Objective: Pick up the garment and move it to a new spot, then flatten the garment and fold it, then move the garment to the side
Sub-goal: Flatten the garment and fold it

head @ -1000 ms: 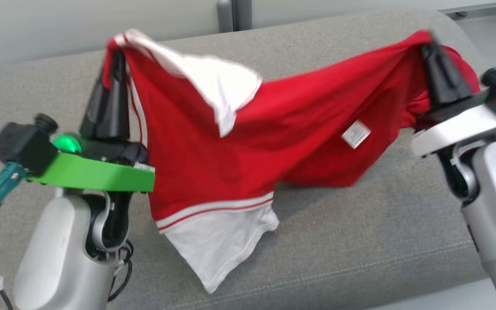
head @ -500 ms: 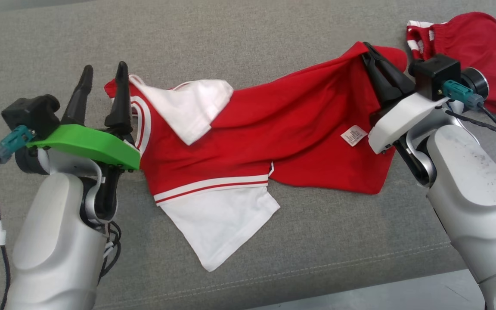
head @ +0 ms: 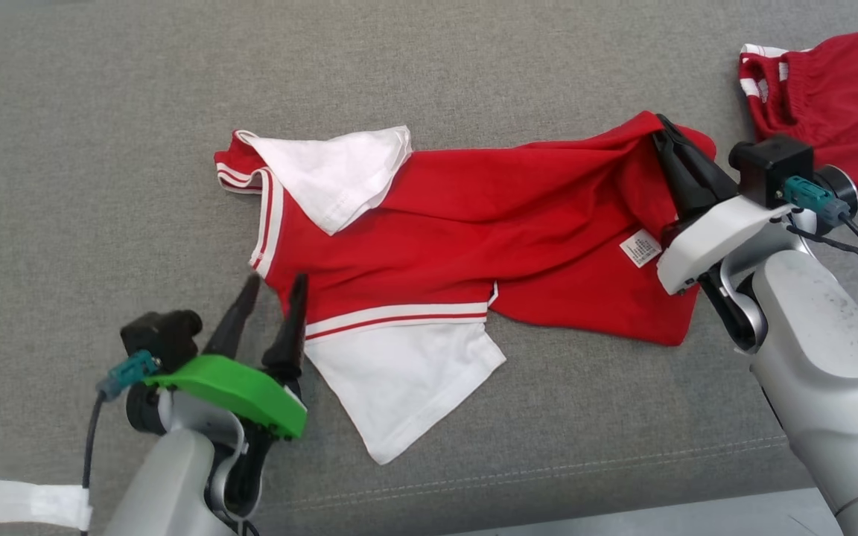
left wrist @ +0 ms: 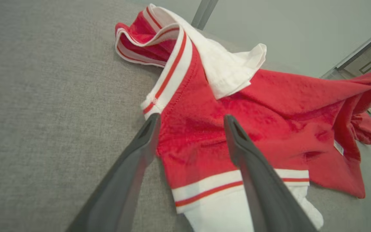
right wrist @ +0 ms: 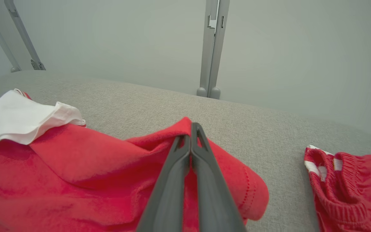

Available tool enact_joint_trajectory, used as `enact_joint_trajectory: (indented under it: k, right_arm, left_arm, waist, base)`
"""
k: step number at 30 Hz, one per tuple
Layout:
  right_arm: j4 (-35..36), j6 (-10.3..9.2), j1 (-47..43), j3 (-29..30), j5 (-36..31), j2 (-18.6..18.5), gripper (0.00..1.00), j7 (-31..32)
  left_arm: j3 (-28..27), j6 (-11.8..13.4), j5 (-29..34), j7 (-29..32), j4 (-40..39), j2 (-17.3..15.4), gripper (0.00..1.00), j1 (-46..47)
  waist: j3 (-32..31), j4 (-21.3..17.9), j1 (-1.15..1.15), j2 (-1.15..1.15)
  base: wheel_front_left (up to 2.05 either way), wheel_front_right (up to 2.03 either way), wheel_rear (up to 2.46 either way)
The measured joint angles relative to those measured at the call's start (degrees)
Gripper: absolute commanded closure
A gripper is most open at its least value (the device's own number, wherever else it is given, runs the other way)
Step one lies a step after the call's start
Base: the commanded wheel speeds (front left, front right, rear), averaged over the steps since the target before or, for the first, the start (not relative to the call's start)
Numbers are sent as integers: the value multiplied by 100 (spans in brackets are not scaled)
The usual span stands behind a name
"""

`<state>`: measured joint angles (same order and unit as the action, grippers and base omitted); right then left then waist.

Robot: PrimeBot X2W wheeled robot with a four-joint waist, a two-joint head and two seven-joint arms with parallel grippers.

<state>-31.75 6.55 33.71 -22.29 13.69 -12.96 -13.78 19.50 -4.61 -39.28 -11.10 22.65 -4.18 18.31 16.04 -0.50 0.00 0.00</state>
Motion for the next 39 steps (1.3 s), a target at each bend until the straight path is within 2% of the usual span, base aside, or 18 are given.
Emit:
enact_joint_trajectory:
  k: [12, 27, 30, 31, 32, 33, 35, 37, 39]
  right_arm:
    - [-67, 0, -400, 168, 102, 164, 100, -40]
    - [235, 0, -404, 235, 101, 263, 100, -49]
    - [276, 1, -411, 286, 100, 248, 100, -49]
    - [292, 1, -413, 298, 100, 249, 100, -49]
    - [303, 1, -417, 307, 99, 250, 100, -49]
    - [316, 1, -428, 313, 99, 250, 100, -49]
    - [335, 1, -455, 318, 97, 253, 100, -54]
    - [352, 11, -472, 319, 93, 258, 100, -55]
    - [364, 18, -483, 326, 93, 260, 100, -55]
  left_arm:
    - [818, -100, -240, 610, -119, 66, 0, -1183]
    - [1085, -32, -280, 1167, -274, 59, 0, -1469]
    - [1114, 9, -297, 1261, -312, 58, 14, -1480]
    - [1118, 9, -326, 1270, -318, 59, 31, -1480]
    - [1123, 10, -341, 1304, -323, 59, 36, -1480]
    - [1133, 15, -341, 1317, -327, 59, 51, -1480]
    - [1167, 15, -341, 1377, -327, 60, 69, -1479]
    - [1201, 15, -341, 1391, -336, 60, 100, -1479]
    - [1193, 15, -342, 1357, -402, 74, 100, -1480]
  waist:
    - [-422, 204, 0, 0]
    - [-501, -18, 0, 0]
    - [-483, -46, 0, 0]
    - [-474, -52, 0, 0]
    - [-469, -57, 0, 0]
    - [-465, -59, 0, 0]
    - [-458, -63, 0, 0]
    - [-451, -64, 0, 0]
    - [-447, -63, 0, 0]
  base:
    - [0, 0, 0]
    - [0, 0, 0]
    - [0, 0, 0]
    - [0, 0, 0]
    - [0, 0, 0]
    - [0, 0, 0]
    - [0, 0, 0]
    - [0, 0, 0]
    - [0, 0, 0]
